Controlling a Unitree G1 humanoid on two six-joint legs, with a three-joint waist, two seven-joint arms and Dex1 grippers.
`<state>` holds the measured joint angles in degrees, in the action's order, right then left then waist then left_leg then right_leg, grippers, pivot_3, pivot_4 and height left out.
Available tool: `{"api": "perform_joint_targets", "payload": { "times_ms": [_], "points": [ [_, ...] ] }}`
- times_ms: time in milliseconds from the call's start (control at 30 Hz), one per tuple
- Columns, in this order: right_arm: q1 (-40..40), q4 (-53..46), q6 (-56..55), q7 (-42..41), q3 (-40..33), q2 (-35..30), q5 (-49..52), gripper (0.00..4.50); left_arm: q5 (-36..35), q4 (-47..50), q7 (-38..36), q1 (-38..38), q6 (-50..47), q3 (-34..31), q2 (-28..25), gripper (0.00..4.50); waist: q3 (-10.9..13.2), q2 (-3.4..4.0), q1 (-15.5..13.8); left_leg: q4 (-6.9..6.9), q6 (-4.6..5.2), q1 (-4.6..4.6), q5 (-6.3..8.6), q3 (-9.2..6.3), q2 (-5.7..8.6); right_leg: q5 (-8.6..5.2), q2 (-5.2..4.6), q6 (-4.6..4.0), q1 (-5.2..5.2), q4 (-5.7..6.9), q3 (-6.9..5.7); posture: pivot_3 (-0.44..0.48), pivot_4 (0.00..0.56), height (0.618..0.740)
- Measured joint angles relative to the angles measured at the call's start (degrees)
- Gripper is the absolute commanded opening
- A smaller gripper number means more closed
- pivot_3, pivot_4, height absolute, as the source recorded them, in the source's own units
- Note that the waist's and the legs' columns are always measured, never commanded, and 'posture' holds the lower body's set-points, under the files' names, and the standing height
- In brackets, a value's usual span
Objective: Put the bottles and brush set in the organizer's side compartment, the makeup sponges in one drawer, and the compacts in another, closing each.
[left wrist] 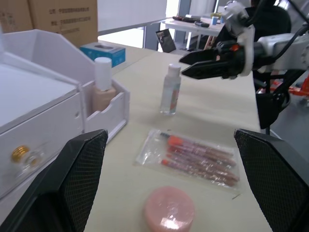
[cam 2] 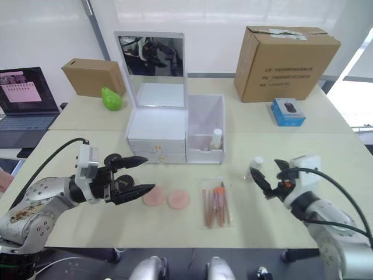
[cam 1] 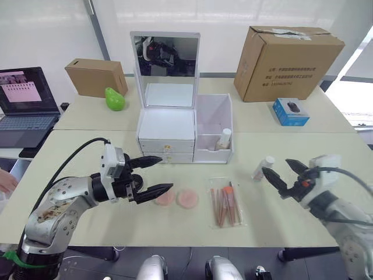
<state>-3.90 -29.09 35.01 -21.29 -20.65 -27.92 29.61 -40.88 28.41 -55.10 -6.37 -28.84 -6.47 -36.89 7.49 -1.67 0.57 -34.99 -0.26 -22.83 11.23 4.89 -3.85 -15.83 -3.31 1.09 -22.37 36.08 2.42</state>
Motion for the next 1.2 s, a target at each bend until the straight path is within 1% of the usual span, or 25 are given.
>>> {"api": "perform_joint_targets", "payload": {
  "times_ms": [133, 367, 400, 467, 500, 567, 633, 667, 733, 767, 1100, 1133, 1200],
  "points": [
    [1.5, 0.8, -1.6, 1.3, 0.6, 1.6, -1.4, 4.45, 0.0, 0.7, 0.6, 0.0, -0.2, 1.2, 0.2, 4.50, 0.0, 0.00, 0.0, -0.02, 0.00, 0.01, 0.00, -0.01, 0.00, 0.00, 0.02, 0.00, 0.01, 0.00, 0.00, 0.000, 0.150, 0.740],
    [2.6, 3.8, -3.5, 0.4, 2.0, 1.9, -2.0, 4.45, 0.0, 2.3, 1.5, 0.0, -0.4, 2.7, 0.1, 4.50, 0.0, 0.01, 0.0, -0.03, 0.00, 0.02, 0.00, -0.01, 0.00, 0.00, 0.02, -0.01, 0.04, 0.00, 0.00, 0.000, 0.150, 0.740],
    [2.7, 4.1, -3.7, 0.3, 2.0, 2.0, -2.0, 4.09, 0.0, 2.4, 1.8, 0.0, -0.4, 2.7, 0.1, 4.50, 0.0, 0.01, 0.0, -0.03, 0.00, 0.02, 0.00, -0.01, 0.00, 0.00, 0.02, -0.01, 0.03, 0.00, 0.00, 0.000, 0.150, 0.740],
    [2.9, 4.7, -4.2, 0.1, 2.1, 2.1, -2.1, 3.78, 0.0, 2.4, 2.1, 0.0, -0.8, 2.9, 0.1, 4.50, 0.0, 0.01, 0.1, -0.02, 0.01, 0.03, 0.00, -0.02, -0.01, 0.00, 0.04, -0.02, 0.04, 0.00, 0.00, 0.000, 0.150, 0.740],
    [3.3, 5.2, -4.5, 0.1, 2.3, 2.3, -2.4, 3.35, 0.0, 2.5, 2.5, 0.0, -1.3, 2.9, 0.1, 4.50, 0.0, 0.01, 0.1, -0.02, 0.00, 0.04, 0.00, -0.02, -0.01, 0.00, 0.04, -0.01, 0.04, 0.01, 0.00, 0.000, 0.150, 0.740],
    [3.8, 5.8, -5.1, 0.1, 3.1, 2.7, -2.6, 2.78, 0.0, 2.5, 3.0, -0.3, -1.6, 3.0, 0.1, 4.50, 0.0, 0.01, 0.1, -0.03, 0.00, 0.04, 0.00, -0.02, -0.01, 0.00, 0.04, -0.01, 0.04, 0.00, 0.00, 0.000, 0.150, 0.740],
    [4.0, 6.4, -5.3, 0.0, 4.3, 3.1, -3.0, 2.02, 0.0, 2.7, 3.3, -0.6, -1.8, 3.0, 0.1, 4.50, 0.0, 0.01, 0.1, -0.03, 0.00, 0.03, 0.00, -0.02, 0.00, 0.00, 0.04, -0.01, 0.03, 0.00, 0.01, 0.000, 0.150, 0.740],
    [4.1, 6.5, -5.6, 0.0, 4.4, 3.2, -3.0, 1.76, 0.0, 2.9, 3.4, -0.6, -1.9, 3.0, 0.1, 4.50, 0.0, 0.01, 0.1, -0.03, 0.01, 0.03, 0.00, -0.02, 0.00, 0.00, 0.04, -0.01, 0.04, 0.00, 0.00, 0.000, 0.150, 0.740],
    [4.4, 6.5, -5.8, -0.1, 4.5, 3.2, -3.2, 1.05, -0.1, 3.3, 3.7, -0.6, -2.2, 3.0, 0.1, 4.50, 0.0, 0.01, 0.1, -0.04, 0.00, 0.03, 0.00, -0.02, 0.00, 0.00, 0.03, -0.01, 0.04, 0.00, 0.00, 0.000, 0.150, 0.740],
    [4.5, 6.7, -5.9, -0.1, 4.5, 3.2, -3.4, 0.88, -0.1, 3.3, 3.8, -0.6, -2.3, 3.0, 0.1, 4.50, 0.0, 0.01, 0.1, -0.05, 0.00, 0.03, 0.00, -0.02, 0.00, 0.00, 0.04, -0.01, 0.05, 0.00, 0.00, 0.000, 0.150, 0.740],
    [5.9, 6.8, -5.7, -1.2, 4.5, 3.0, -3.5, 0.89, -0.2, 3.3, 4.4, -0.6, -2.4, 2.9, 0.1, 4.50, 0.0, 0.01, 0.1, -0.06, 0.00, 0.03, 0.00, -0.02, 0.00, 0.00, 0.04, -0.01, 0.05, 0.01, 0.01, 0.000, 0.150, 0.740],
    [6.8, 6.4, -4.8, -1.5, 4.6, 2.3, -3.2, 0.89, -0.2, 3.3, 4.4, -0.4, -2.4, 2.9, 0.1, 4.50, 0.0, 0.05, 0.1, -0.07, 0.00, 0.02, 0.00, -0.01, 0.00, 0.01, 0.03, -0.01, 0.04, 0.01, 0.02, 0.000, 0.150, 0.740],
    [11.0, 4.8, -2.0, -2.0, 4.6, 0.6, -0.8, 0.89, -0.1, 3.3, 4.6, -0.2, -2.3, 2.9, 0.1, 4.50, 0.1, 0.17, 0.3, -0.09, 0.01, 0.02, 0.00, 0.02, 0.01, 0.03, 0.04, 0.00, -0.02, 0.04, 0.11, 0.000, 0.150, 0.740]
  ]
}}
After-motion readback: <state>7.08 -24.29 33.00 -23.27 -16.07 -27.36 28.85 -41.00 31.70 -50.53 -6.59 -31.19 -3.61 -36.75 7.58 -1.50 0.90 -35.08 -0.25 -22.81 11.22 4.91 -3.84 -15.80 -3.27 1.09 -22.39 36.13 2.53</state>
